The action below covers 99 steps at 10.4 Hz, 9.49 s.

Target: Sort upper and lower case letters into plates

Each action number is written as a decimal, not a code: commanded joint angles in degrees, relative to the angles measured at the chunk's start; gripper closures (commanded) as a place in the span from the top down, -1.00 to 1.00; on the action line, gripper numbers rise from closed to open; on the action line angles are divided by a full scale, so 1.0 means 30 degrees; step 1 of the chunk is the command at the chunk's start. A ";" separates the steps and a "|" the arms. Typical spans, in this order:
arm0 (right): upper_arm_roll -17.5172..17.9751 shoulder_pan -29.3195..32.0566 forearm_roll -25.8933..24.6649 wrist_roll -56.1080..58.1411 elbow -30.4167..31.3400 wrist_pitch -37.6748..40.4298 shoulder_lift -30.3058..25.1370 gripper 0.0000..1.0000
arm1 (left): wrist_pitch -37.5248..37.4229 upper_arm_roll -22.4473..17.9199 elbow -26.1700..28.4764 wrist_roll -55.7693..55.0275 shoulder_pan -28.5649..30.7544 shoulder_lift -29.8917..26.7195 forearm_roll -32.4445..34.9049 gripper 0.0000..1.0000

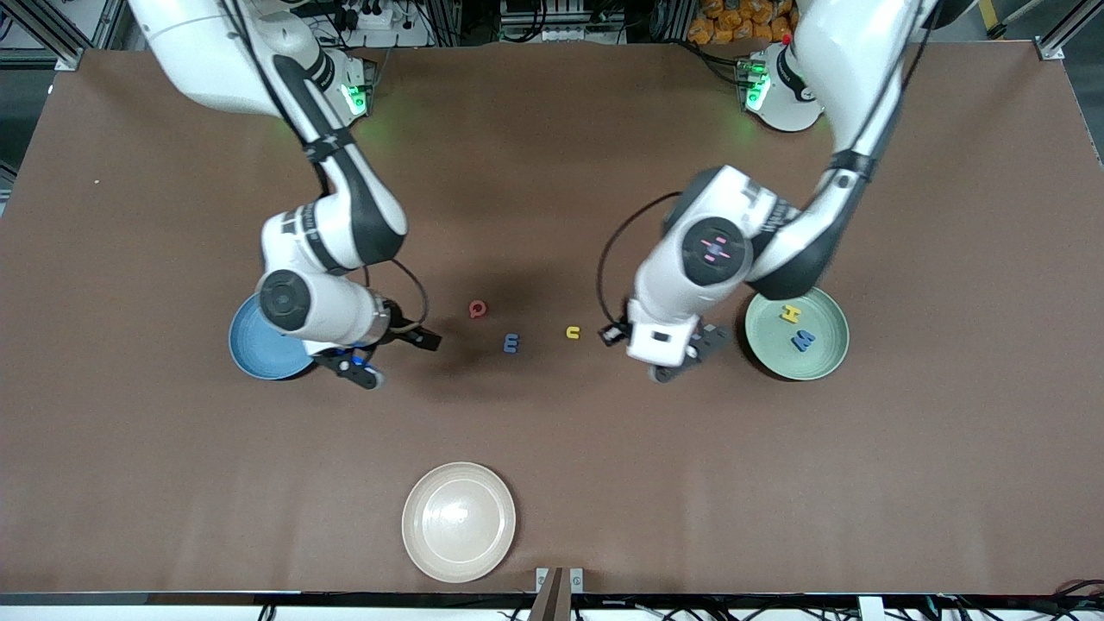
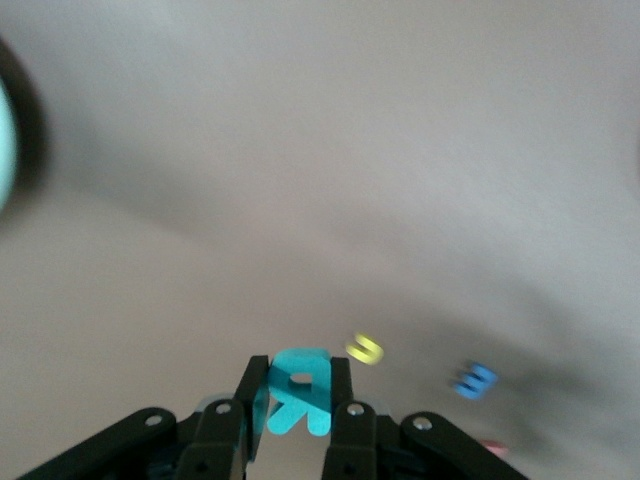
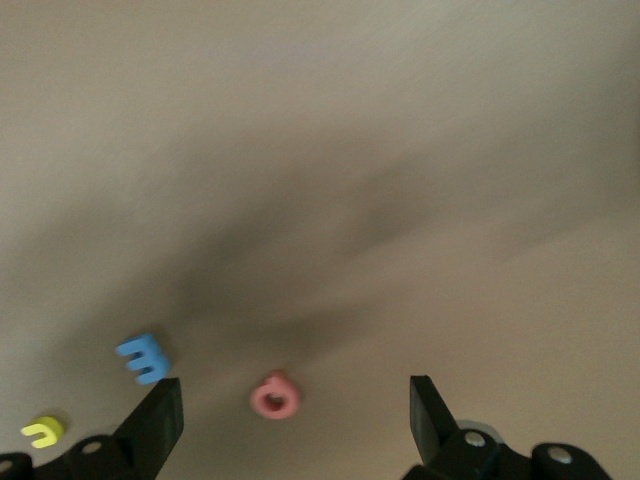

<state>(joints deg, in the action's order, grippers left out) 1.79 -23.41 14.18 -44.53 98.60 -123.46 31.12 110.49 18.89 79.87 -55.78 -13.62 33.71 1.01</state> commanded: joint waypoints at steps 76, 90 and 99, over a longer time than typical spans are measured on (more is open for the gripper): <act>0.0663 0.9239 -0.1213 1.0477 -0.0756 0.6729 -0.2406 1.00 | 1.5494 -0.3544 -0.2511 1.7743 -1.1807 0.9007 0.3736 0.34; 0.0604 0.9181 -0.1242 1.0506 -0.0816 0.6730 -0.2523 1.00 | 0.8457 -0.3427 -0.1808 1.3848 -1.0406 0.4624 0.3765 -1.00; 0.0634 0.7047 -0.1183 0.7027 -0.1168 0.6087 -0.2377 1.00 | -0.2901 -0.1112 0.3448 1.5303 0.1896 -0.3757 0.2152 -1.00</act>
<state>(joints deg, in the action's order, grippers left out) 3.64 -1.05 10.21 -20.23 95.43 -104.94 24.46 102.16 14.18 80.47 -11.88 -12.08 28.31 8.42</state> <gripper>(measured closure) 0.000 0.634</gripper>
